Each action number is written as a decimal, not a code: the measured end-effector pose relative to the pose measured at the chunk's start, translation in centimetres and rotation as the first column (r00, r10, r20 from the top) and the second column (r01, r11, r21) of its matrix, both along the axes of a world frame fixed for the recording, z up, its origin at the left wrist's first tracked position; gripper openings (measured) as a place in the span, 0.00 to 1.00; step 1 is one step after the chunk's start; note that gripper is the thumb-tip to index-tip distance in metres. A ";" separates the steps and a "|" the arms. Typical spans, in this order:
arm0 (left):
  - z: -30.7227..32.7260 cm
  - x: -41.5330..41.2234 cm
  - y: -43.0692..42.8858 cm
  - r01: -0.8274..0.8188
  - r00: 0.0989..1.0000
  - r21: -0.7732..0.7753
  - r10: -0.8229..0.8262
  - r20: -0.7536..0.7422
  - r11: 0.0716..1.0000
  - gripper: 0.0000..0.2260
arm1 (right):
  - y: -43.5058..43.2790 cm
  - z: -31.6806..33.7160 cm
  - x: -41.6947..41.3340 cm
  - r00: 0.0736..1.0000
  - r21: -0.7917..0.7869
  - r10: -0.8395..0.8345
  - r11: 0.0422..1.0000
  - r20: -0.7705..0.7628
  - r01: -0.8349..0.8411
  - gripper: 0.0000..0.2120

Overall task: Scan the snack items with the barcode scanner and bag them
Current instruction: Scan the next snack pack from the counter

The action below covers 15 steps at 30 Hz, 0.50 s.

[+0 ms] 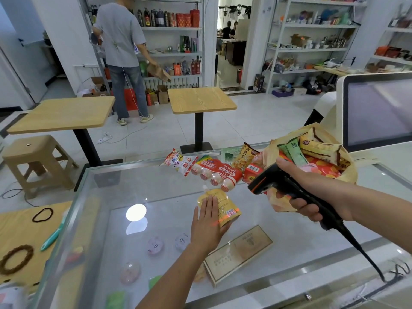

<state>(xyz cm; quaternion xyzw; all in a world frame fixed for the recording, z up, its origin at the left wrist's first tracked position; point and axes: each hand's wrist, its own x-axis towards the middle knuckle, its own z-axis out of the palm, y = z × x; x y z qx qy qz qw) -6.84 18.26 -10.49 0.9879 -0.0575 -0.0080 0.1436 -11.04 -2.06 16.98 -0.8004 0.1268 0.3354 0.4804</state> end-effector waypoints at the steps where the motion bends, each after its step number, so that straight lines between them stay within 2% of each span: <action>1: -0.1 0.0 0.0 0.002 1.000 0.013 -0.002 0.006 1.000 0.48 | -0.1 0.0 0.0 1.000 0.001 0.001 1.000 0.002 -0.001 0.37; 3: -0.1 0.0 -0.1 -0.012 0.999 0.001 0.012 0.048 1.000 0.45 | -0.2 -0.2 0.1 1.000 0.008 -0.004 1.000 0.009 0.004 0.37; 6: 0.1 -0.2 -0.1 0.009 1.000 -0.022 -0.008 0.019 1.000 0.49 | -0.4 -0.2 0.4 1.000 0.011 -0.001 1.000 0.010 0.000 0.36; 8: 0.6 -0.5 -0.1 -0.002 0.999 -0.032 0.004 0.038 0.999 0.49 | -0.5 -0.3 0.5 1.000 0.006 0.004 1.000 0.010 -0.004 0.34; 15: 0.3 -1.1 -0.4 0.078 0.972 0.015 -0.080 0.223 0.997 0.23 | -0.8 -3.2 1.9 0.998 0.078 -0.019 0.997 0.054 0.015 0.35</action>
